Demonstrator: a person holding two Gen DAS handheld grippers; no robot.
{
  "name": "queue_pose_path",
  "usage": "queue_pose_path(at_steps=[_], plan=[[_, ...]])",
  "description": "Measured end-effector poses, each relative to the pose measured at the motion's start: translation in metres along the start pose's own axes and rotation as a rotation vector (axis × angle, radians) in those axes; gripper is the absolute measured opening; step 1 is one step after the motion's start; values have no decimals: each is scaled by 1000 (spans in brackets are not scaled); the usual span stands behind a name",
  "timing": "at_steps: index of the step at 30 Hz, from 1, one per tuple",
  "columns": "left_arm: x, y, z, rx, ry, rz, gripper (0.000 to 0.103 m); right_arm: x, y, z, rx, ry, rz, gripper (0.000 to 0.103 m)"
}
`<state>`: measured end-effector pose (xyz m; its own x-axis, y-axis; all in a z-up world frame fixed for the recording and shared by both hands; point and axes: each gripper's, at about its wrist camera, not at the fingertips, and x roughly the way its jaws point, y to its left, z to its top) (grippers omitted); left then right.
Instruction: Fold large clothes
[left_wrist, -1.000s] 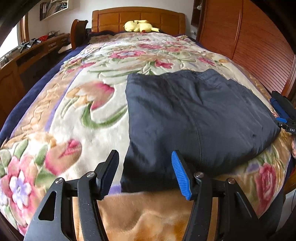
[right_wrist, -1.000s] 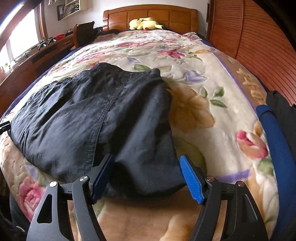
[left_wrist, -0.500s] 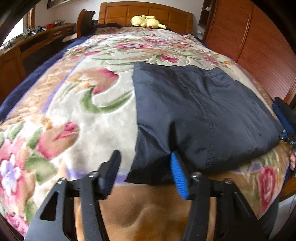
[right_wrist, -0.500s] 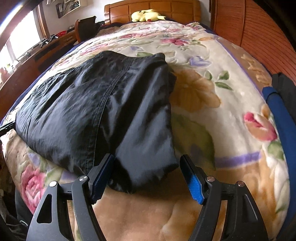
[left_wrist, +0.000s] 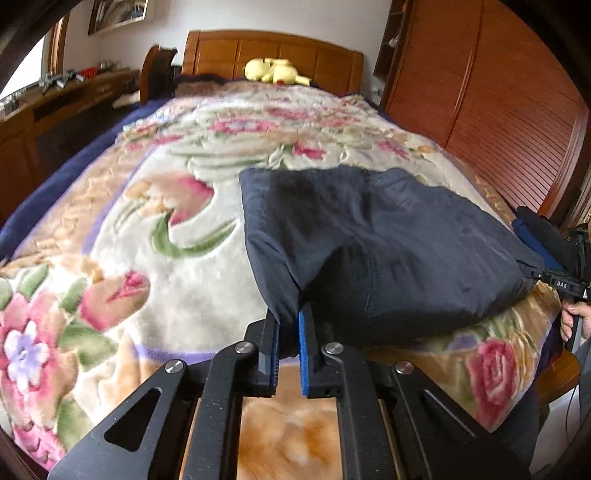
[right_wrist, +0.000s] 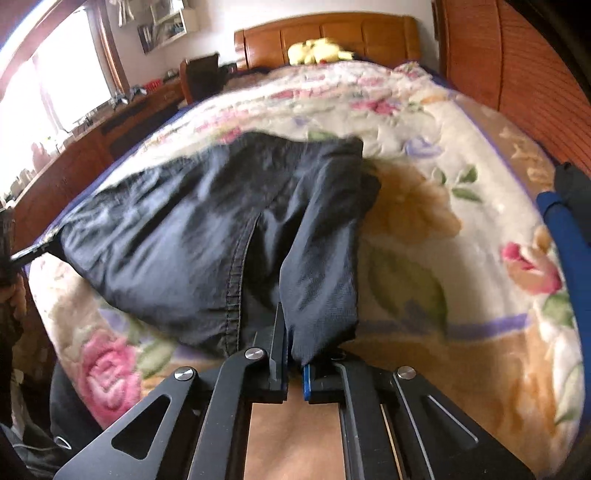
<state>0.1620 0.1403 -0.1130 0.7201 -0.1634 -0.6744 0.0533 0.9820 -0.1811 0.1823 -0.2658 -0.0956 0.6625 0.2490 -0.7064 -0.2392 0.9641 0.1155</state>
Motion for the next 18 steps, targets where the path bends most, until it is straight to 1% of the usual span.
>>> queue_pose_path(at_steps=[5, 8, 10, 12, 13, 14, 15, 17, 18], plan=[[-36, -10, -13, 31, -46, -2, 8, -38, 7, -28, -21, -40, -2, 4], [-65, -14, -28, 25, -76, -36, 8, -61, 13, -50, -39, -50, -20, 4], [-75, -17, -38, 29, -79, -36, 8, -74, 16, -64, -37, -56, -19, 4], [-78, -19, -48, 37, -73, -25, 8, -78, 18, -71, -48, -57, -40, 5], [-77, -20, -51, 48, -69, -13, 8, -78, 21, -74, -57, -53, -65, 7], [-76, -21, -55, 60, -67, 5, 8, -78, 22, -76, -61, -50, -84, 12], [-74, -21, -59, 67, -63, 17, 8, -77, 23, -76, -62, -43, -97, 13], [-75, -19, -67, 68, -61, 18, 8, -77, 26, -75, -64, -27, -134, 18], [-76, -17, -69, 61, -60, 15, 8, -79, 27, -76, -56, -33, -151, 20]])
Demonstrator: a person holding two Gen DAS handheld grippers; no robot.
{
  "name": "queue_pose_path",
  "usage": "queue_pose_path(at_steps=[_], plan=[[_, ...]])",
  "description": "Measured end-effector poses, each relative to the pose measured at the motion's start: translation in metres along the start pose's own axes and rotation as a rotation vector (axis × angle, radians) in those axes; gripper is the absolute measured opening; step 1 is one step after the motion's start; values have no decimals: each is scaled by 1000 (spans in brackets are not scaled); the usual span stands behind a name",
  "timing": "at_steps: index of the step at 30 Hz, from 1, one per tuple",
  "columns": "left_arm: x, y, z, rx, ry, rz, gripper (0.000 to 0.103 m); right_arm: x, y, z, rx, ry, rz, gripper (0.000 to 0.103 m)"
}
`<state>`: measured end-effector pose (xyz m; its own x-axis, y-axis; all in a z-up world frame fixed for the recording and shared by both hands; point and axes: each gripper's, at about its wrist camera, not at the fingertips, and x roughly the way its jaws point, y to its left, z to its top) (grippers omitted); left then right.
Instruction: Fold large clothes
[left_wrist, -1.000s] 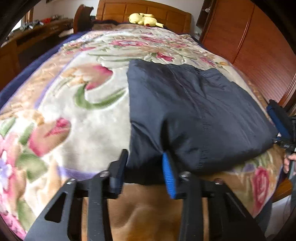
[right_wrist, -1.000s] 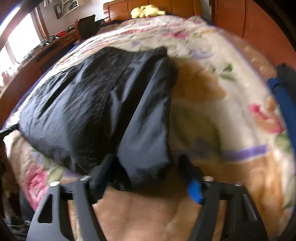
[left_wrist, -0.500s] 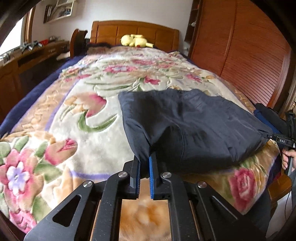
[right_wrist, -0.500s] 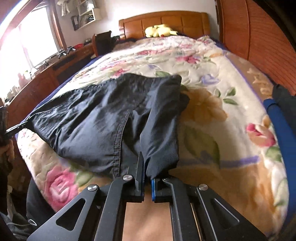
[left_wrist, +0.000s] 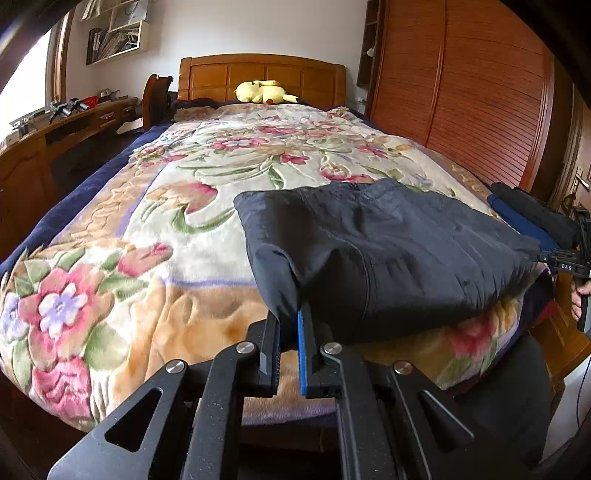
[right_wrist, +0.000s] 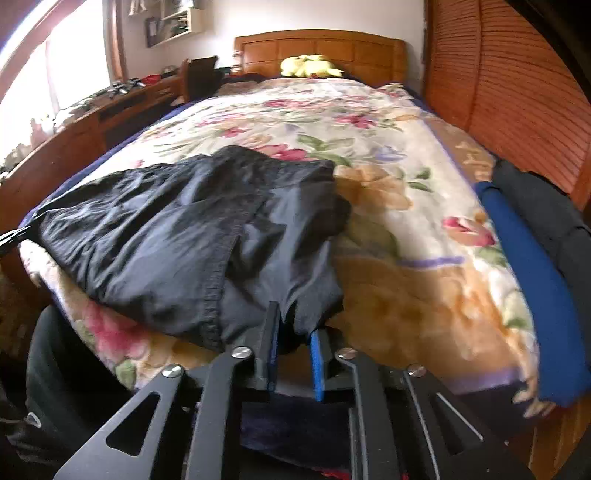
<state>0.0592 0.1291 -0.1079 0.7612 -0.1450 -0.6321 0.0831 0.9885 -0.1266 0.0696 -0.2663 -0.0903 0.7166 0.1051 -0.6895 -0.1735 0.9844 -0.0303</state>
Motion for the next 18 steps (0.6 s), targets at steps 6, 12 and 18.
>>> queue_pose_path(at_steps=[6, 12, 18], plan=[[-7, 0, -12, 0, -12, 18, 8, -21, 15, 12, -15, -43, -74, 44], [-2, 1, -16, -12, -14, 38, 8, -24, 47, 32, -61, -90, -18, 45], [6, 3, -18, -1, -12, 53, 8, 28, 102, 70, -136, -91, 110, 45]])
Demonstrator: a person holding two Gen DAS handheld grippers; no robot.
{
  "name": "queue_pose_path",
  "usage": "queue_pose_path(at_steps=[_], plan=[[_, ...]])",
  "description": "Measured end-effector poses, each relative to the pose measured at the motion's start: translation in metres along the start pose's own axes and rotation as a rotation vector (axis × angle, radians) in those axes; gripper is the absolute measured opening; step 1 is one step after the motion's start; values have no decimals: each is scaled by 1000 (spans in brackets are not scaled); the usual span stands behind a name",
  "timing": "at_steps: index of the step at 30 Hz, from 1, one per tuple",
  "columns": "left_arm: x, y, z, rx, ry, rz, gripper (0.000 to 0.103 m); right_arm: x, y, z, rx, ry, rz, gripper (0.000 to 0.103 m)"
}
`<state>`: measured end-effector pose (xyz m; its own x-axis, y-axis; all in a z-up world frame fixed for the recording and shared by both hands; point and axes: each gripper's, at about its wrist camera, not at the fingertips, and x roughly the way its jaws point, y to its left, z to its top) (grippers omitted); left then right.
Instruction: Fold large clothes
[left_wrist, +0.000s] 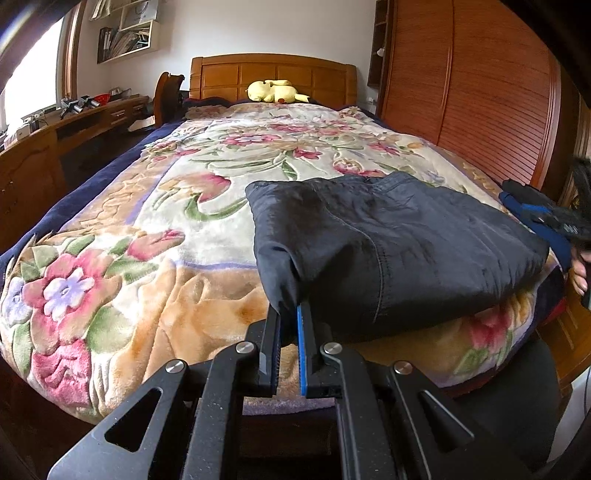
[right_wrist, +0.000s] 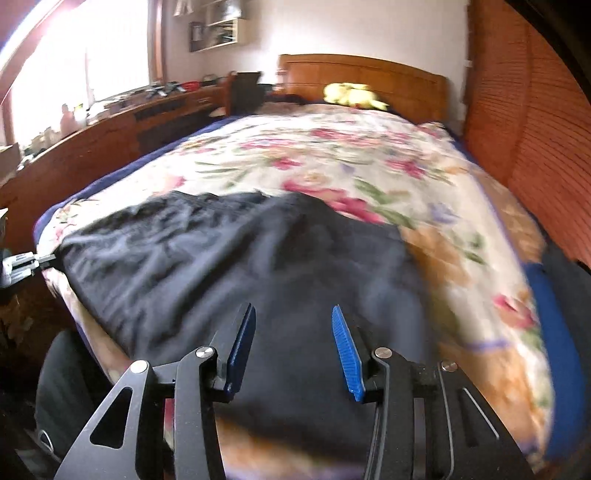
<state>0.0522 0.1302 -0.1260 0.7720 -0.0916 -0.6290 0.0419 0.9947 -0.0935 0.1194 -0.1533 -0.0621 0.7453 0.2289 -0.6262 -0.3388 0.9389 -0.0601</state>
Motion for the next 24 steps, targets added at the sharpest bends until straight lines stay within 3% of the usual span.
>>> queue_pose_path(at_steps=[4, 10, 12, 14, 17, 21, 24], plan=[[0, -4, -5, 9, -16, 22, 8, 62, 20, 32, 3, 38, 105, 45], [-2, -7, -2, 5, -36, 23, 8, 144, 26, 65, 15, 176, 83, 45], [-1, -7, -1, 5, -38, 20, 8, 163, 33, 68, -5, 240, 52, 37], [1, -6, 0, 5, -36, 19, 8, 186, 34, 71, -17, 299, 52, 8], [4, -6, 3, 11, -32, 20, 8, 207, 33, 79, -22, 331, 44, 1], [9, -7, 6, 18, -29, 27, 8, 222, 23, 83, 22, 326, 32, 0], [9, -8, 7, 18, -24, 31, 8, 210, 23, 81, 28, 299, 23, 0]])
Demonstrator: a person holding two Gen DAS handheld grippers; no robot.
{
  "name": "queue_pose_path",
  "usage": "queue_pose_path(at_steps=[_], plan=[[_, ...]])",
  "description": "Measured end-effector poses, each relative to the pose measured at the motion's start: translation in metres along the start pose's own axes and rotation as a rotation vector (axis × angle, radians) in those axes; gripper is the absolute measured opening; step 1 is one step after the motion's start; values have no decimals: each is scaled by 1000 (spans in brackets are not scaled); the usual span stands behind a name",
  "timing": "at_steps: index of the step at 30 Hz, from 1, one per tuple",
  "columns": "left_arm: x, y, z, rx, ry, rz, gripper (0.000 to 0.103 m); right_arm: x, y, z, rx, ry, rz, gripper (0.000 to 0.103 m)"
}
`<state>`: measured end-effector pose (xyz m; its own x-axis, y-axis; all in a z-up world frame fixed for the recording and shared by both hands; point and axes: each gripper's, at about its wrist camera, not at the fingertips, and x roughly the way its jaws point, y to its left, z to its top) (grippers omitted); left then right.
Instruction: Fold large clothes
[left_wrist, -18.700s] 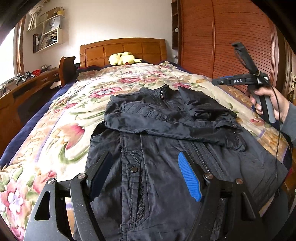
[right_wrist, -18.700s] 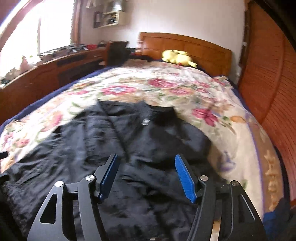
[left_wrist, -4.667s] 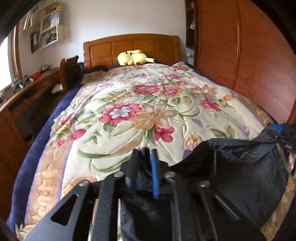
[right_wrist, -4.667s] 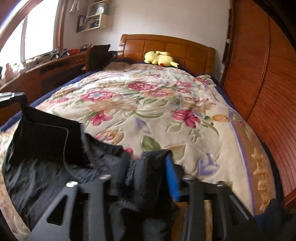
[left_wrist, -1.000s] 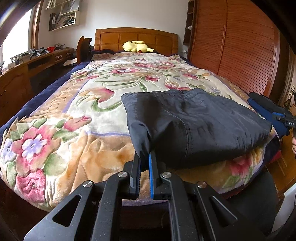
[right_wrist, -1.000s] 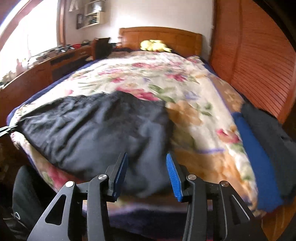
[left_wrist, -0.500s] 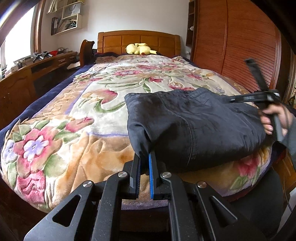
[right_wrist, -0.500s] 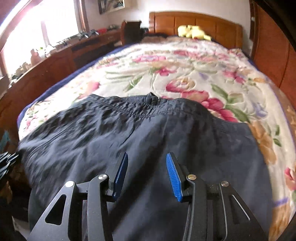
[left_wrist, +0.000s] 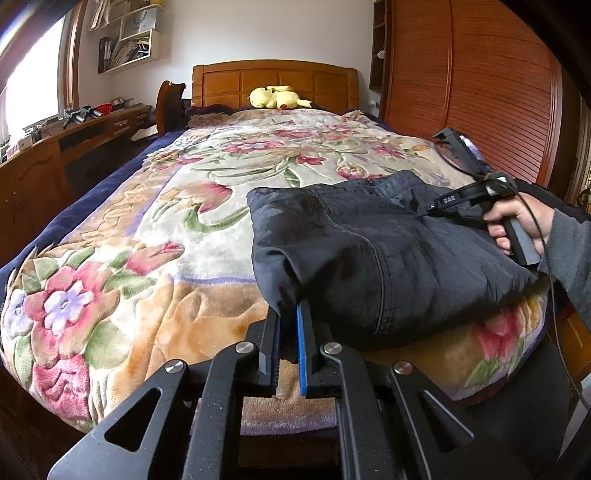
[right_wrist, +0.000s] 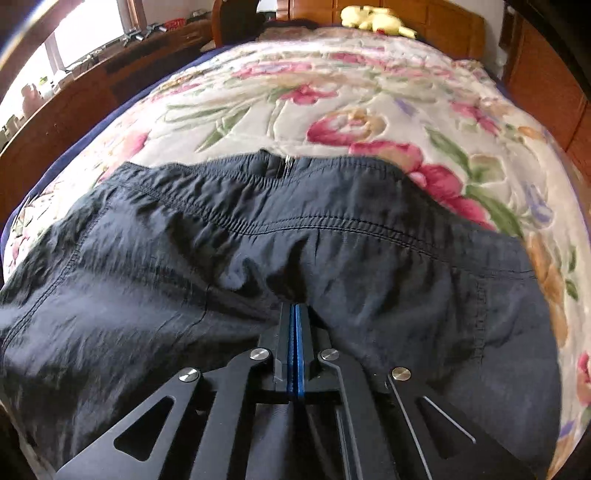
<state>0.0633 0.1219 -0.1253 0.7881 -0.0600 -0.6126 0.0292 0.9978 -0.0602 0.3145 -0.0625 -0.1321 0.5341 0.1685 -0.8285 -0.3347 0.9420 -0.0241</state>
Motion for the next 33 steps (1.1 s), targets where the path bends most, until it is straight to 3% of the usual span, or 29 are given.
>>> queue_pose_path(at_steps=[5, 9, 12, 16, 17, 23, 33], plan=[[2, -1, -2, -3, 4, 10, 8, -56, -6, -20, -43, -56, 16, 4], [2, -5, -3, -18, -2, 18, 8, -99, -4, -60, -89, -115, 24, 5], [2, -5, -4, -18, -2, 20, 8, -121, 1, -96, -101, -147, 14, 12], [3, -6, -5, -30, 3, 18, 8, -137, -2, -134, -94, -189, -7, 45], [3, -6, -6, -32, 5, 17, 8, -137, -4, -142, -85, -193, -17, 47], [6, -5, -8, -45, 22, 23, 8, -144, 0, -169, -42, -199, -27, 48], [12, -4, -12, -49, 45, 32, 8, -143, 4, -176, -4, -263, -8, 48]])
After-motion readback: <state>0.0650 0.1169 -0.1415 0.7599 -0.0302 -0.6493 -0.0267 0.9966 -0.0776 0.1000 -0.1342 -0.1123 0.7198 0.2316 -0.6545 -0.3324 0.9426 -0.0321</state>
